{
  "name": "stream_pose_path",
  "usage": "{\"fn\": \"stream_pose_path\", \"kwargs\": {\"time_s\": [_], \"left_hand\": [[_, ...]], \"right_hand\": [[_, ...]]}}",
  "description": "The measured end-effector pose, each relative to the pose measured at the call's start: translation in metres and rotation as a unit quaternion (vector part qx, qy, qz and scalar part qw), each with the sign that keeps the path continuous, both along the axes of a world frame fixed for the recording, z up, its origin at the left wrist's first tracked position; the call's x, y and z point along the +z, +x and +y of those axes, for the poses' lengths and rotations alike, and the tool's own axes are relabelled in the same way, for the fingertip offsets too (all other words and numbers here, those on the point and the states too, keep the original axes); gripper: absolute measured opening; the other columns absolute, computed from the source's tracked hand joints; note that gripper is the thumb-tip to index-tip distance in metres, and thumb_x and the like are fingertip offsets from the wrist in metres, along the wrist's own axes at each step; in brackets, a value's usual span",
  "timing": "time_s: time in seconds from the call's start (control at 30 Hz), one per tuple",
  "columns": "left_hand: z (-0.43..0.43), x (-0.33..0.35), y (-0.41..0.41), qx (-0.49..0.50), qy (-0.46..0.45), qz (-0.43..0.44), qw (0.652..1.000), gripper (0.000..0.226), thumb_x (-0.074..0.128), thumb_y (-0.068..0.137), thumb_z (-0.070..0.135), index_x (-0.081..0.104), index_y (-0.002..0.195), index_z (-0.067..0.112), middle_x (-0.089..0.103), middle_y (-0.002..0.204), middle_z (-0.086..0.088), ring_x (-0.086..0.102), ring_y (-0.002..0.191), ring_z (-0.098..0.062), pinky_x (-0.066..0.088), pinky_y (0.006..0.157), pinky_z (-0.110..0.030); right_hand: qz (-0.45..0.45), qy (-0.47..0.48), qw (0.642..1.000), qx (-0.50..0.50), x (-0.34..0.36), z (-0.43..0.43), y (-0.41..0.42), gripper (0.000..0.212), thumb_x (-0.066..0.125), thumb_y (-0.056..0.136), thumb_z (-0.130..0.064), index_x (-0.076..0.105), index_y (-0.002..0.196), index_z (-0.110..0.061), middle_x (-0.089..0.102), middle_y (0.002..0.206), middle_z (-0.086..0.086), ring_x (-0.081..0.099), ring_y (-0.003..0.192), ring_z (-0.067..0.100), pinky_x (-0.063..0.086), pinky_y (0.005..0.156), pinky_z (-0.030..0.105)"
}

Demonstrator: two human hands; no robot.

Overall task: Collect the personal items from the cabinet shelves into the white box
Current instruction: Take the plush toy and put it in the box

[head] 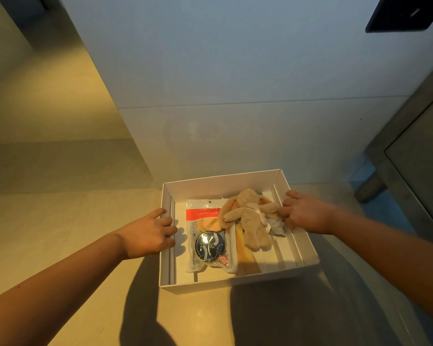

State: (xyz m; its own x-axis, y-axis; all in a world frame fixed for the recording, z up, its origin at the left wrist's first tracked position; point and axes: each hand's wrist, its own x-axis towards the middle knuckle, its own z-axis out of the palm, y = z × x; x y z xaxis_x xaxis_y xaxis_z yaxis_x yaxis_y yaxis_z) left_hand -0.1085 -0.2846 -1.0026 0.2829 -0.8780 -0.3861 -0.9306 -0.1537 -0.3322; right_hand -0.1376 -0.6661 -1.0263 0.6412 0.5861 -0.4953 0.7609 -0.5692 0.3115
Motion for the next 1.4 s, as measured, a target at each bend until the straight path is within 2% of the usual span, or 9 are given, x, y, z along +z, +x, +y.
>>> {"fn": "stream_pose_path", "kwargs": {"time_s": [0.1, 0.23, 0.4, 0.7, 0.77, 0.87, 0.93, 1.3, 1.4], "left_hand": [[0.002, 0.002, -0.001, 0.001, -0.003, -0.016, 1.0, 0.039, 0.091, 0.045, 0.025, 0.071, 0.078, 0.022, 0.064, 0.076, 0.0, 0.061, 0.072, -0.017, 0.052, 0.078, -0.042], [0.002, 0.007, 0.0, 0.007, -0.028, -0.018, 0.999, 0.044, 0.094, 0.031, 0.021, 0.07, 0.068, 0.02, 0.061, 0.067, -0.002, 0.058, 0.062, -0.017, 0.054, 0.07, -0.039], [0.003, 0.004, -0.003, -0.008, -0.016, -0.023, 1.0, 0.046, 0.094, 0.03, 0.021, 0.07, 0.069, 0.019, 0.061, 0.068, -0.003, 0.058, 0.064, -0.018, 0.054, 0.069, -0.04], [0.005, -0.001, -0.003, 0.004, -0.004, -0.006, 1.0, 0.041, 0.092, 0.038, 0.02, 0.07, 0.073, 0.019, 0.062, 0.071, -0.003, 0.059, 0.067, -0.019, 0.053, 0.077, -0.046], [0.005, -0.004, -0.002, 0.018, 0.014, -0.005, 1.0, 0.035, 0.088, 0.051, 0.019, 0.07, 0.081, 0.018, 0.063, 0.078, -0.005, 0.06, 0.074, -0.02, 0.048, 0.086, -0.05], [0.01, -0.02, 0.002, 0.035, 0.043, 0.01, 0.998, 0.028, 0.061, 0.085, 0.011, 0.059, 0.113, 0.012, 0.056, 0.109, -0.015, 0.051, 0.103, -0.03, 0.017, 0.108, -0.057], [0.012, -0.024, 0.004, 0.053, 0.067, 0.012, 0.996, 0.03, 0.053, 0.09, 0.01, 0.054, 0.119, 0.011, 0.052, 0.116, -0.015, 0.047, 0.11, -0.031, 0.007, 0.11, -0.056], [0.008, -0.027, 0.004, 0.062, 0.087, 0.006, 0.994, 0.034, 0.05, 0.091, 0.008, 0.048, 0.126, 0.012, 0.049, 0.121, -0.014, 0.042, 0.114, -0.031, 0.004, 0.11, -0.057], [0.012, -0.023, 0.004, 0.063, 0.093, 0.002, 0.994, 0.036, 0.053, 0.09, 0.006, 0.047, 0.126, 0.012, 0.047, 0.122, -0.015, 0.041, 0.115, -0.033, 0.006, 0.109, -0.057]], "right_hand": [[0.002, -0.014, 1.0, 0.0, 0.001, 0.003, 0.0, 0.027, 0.054, 0.09, -0.016, 0.061, 0.115, -0.022, 0.055, 0.121, 0.0, 0.045, 0.112, 0.021, 0.024, 0.105, 0.034], [-0.006, -0.027, 1.0, 0.005, 0.005, 0.005, 0.003, 0.027, 0.052, 0.091, -0.015, 0.061, 0.115, -0.021, 0.055, 0.121, 0.001, 0.046, 0.111, 0.021, 0.026, 0.105, 0.035], [-0.007, -0.05, 0.999, 0.016, 0.005, 0.009, 0.003, 0.028, 0.052, 0.09, -0.012, 0.06, 0.116, -0.019, 0.055, 0.12, 0.002, 0.046, 0.11, 0.023, 0.026, 0.103, 0.036], [0.018, -0.01, 0.999, 0.036, 0.003, 0.005, 0.004, 0.026, 0.053, 0.089, -0.014, 0.061, 0.112, -0.023, 0.054, 0.121, -0.001, 0.046, 0.11, 0.021, 0.028, 0.098, 0.034], [0.028, -0.003, 0.999, 0.032, 0.006, 0.006, 0.007, 0.026, 0.053, 0.089, -0.016, 0.061, 0.111, -0.026, 0.054, 0.122, -0.002, 0.046, 0.111, 0.019, 0.027, 0.097, 0.032], [0.032, -0.005, 0.999, 0.029, 0.007, 0.008, 0.011, 0.025, 0.051, 0.089, -0.017, 0.062, 0.109, -0.029, 0.054, 0.121, -0.005, 0.046, 0.111, 0.018, 0.024, 0.099, 0.032], [0.034, -0.004, 0.999, 0.026, 0.008, 0.009, 0.012, 0.024, 0.052, 0.089, -0.018, 0.063, 0.107, -0.029, 0.055, 0.119, -0.005, 0.047, 0.111, 0.019, 0.023, 0.101, 0.034], [0.024, -0.043, 0.999, -0.008, 0.007, 0.019, 0.006, 0.021, 0.059, 0.085, -0.016, 0.064, 0.103, -0.026, 0.059, 0.113, -0.002, 0.054, 0.105, 0.02, 0.027, 0.104, 0.039], [0.031, -0.04, 0.999, -0.013, 0.011, 0.023, 0.003, 0.019, 0.057, 0.086, -0.015, 0.064, 0.099, -0.027, 0.059, 0.112, -0.002, 0.055, 0.102, 0.019, 0.026, 0.097, 0.035]]}}
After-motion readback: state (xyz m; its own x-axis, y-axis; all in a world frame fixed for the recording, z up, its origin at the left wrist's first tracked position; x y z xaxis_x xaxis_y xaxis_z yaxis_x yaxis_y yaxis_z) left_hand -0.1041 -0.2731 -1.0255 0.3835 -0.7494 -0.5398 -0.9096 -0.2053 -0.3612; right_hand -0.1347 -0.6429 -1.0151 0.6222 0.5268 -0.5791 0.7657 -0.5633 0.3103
